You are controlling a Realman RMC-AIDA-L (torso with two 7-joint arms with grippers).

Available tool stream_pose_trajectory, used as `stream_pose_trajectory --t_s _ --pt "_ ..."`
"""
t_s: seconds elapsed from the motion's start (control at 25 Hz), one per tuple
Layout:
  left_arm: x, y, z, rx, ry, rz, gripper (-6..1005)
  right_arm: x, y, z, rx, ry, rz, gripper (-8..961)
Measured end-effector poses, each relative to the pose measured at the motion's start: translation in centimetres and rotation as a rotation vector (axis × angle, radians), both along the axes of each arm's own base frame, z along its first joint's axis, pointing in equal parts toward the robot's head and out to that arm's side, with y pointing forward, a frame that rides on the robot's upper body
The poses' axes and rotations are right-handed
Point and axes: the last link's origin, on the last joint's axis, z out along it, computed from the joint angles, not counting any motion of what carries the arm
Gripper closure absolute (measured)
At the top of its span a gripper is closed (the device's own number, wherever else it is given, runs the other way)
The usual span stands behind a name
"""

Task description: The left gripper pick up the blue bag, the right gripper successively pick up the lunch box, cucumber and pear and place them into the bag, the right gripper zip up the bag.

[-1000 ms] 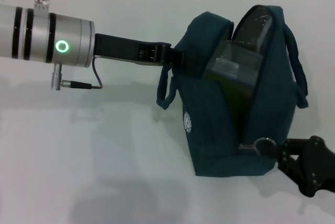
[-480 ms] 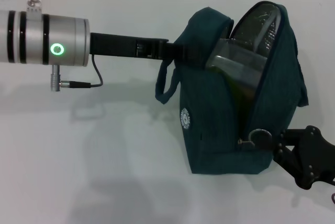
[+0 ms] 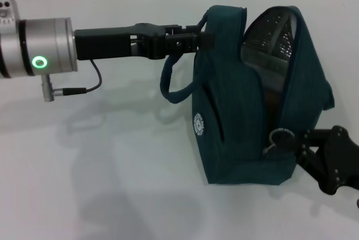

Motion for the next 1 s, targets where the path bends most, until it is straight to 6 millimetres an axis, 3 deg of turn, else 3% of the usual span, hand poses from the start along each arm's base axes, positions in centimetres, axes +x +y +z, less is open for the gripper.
stream_pose_trajectory --t_s 0.32,0.44,0.64,1.0 --pt "-2.3 -1.9 0.2 0.070 -0.003 -0.043 418 -1.2 1.1 1.4 0.107 0.060 0.051 934" --pt "-3.0 -2.6 0.2 0.093 -0.010 -0.056 193 -1.6 1.6 1.8 0.132 0.067 0.067 933" --pt "-4.1 -3.6 -0.1 0.087 -0.023 -0.057 116 -2.3 2.6 2.0 0.151 0.074 0.085 933" --pt "-5.8 -5.7 -0.7 0.098 -0.062 -0.088 116 -4.4 5.3 2.7 0.208 0.101 0.115 933"
